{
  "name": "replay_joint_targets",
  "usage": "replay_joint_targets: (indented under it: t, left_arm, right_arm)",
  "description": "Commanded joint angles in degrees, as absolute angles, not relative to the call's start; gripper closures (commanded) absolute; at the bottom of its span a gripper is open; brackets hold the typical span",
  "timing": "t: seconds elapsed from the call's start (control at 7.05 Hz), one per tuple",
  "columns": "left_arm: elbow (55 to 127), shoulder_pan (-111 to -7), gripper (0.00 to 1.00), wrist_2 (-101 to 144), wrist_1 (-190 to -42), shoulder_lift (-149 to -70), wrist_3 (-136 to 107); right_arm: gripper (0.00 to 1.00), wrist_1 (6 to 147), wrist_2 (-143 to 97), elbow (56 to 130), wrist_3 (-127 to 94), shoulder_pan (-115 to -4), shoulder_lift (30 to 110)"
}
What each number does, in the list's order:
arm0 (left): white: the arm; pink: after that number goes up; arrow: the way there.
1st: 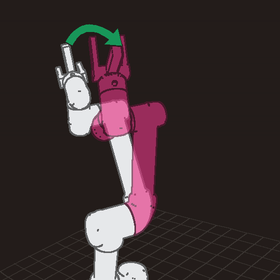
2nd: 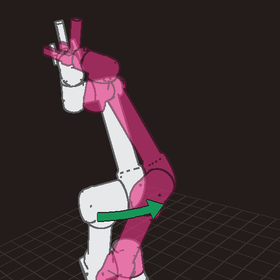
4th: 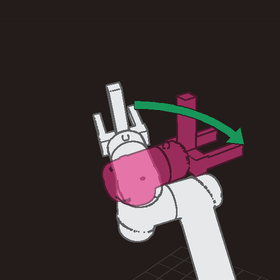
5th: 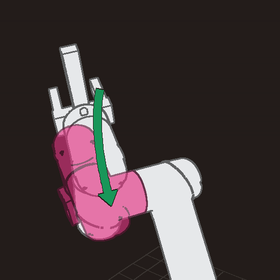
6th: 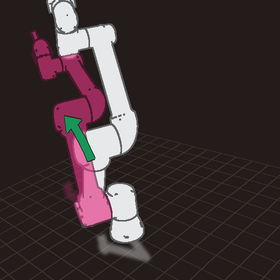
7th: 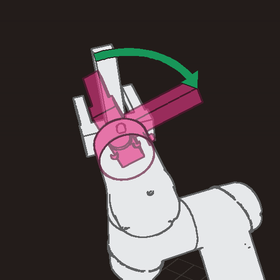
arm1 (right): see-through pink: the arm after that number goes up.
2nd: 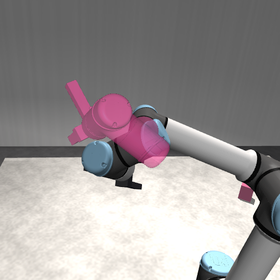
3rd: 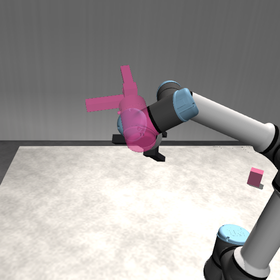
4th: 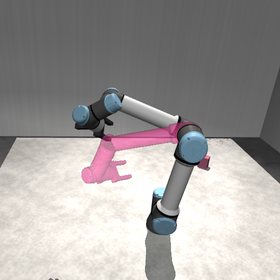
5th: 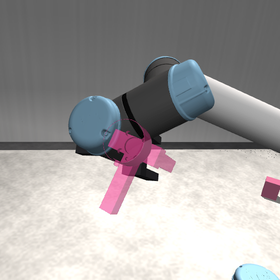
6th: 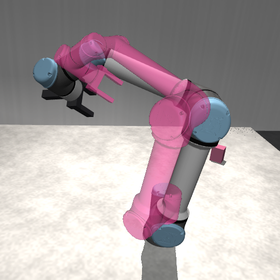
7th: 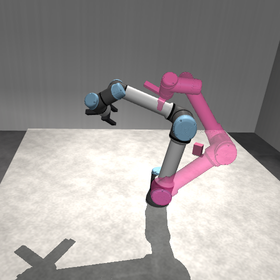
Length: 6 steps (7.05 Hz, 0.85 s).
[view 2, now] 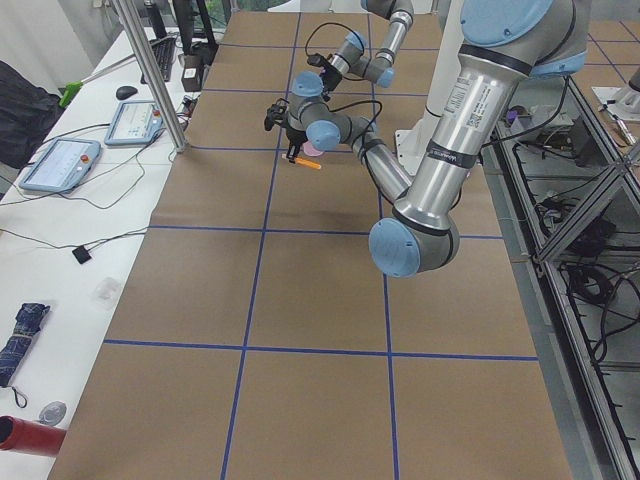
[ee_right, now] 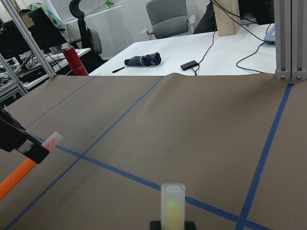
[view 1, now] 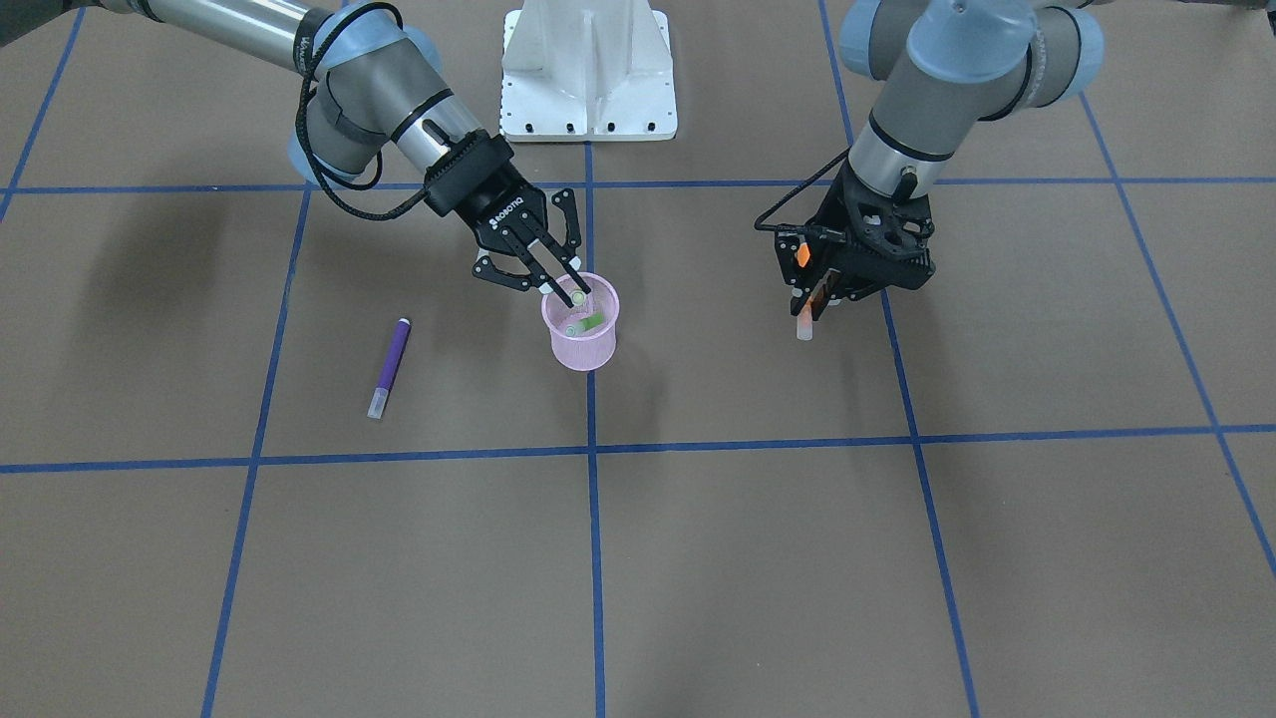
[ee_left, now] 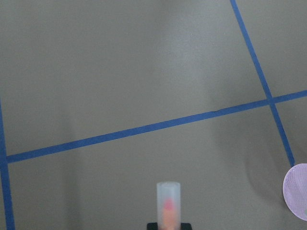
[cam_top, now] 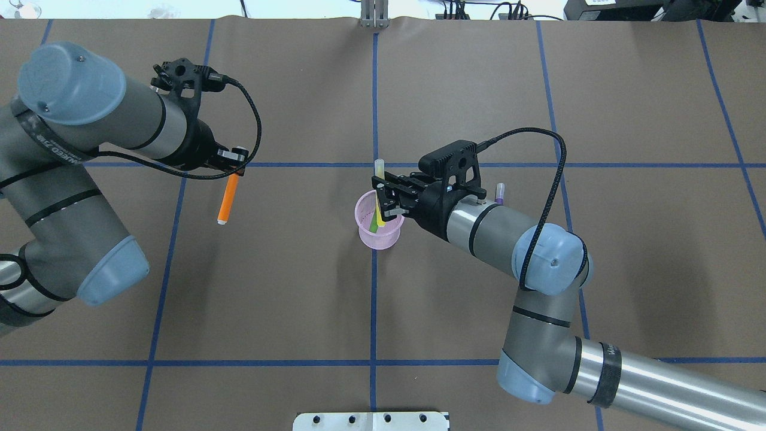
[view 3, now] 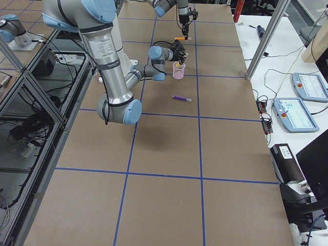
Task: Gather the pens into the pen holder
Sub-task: 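Drop the yellow highlighter into the cup while the left lifts the orange marker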
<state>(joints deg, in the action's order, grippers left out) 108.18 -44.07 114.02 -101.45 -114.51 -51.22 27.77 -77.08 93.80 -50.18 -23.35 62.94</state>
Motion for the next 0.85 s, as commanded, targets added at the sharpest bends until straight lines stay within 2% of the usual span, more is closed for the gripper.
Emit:
replay_joint_targets:
  t: [0.0, 0.14, 0.43, 0.71]
  left_arm:
    - [111.0, -45.3, 1.00, 113.1, -101.9, -114.5, -51.1]
    - [114.0, -45.3, 1.00, 108.1, -102.1, -114.6, -49.6]
    - [116.7, -45.2, 1.00, 104.9, -108.2, -114.4, -47.7]
    - [116.6, -44.3, 1.00, 94.5, -117.9, -112.7, -48.5]
  right_arm:
    - [0.00, 29.1, -77.1, 94.2, -52.1, -23.6, 62.9]
    - [0.00, 34.5, -77.5, 97.0, -56.9, -24.0, 62.9]
    - [0.00, 59.5, -83.5, 107.0, -60.5, -27.2, 62.9]
    - [0.00, 76.0, -101.2, 108.6, -62.3, -37.3, 63.0]
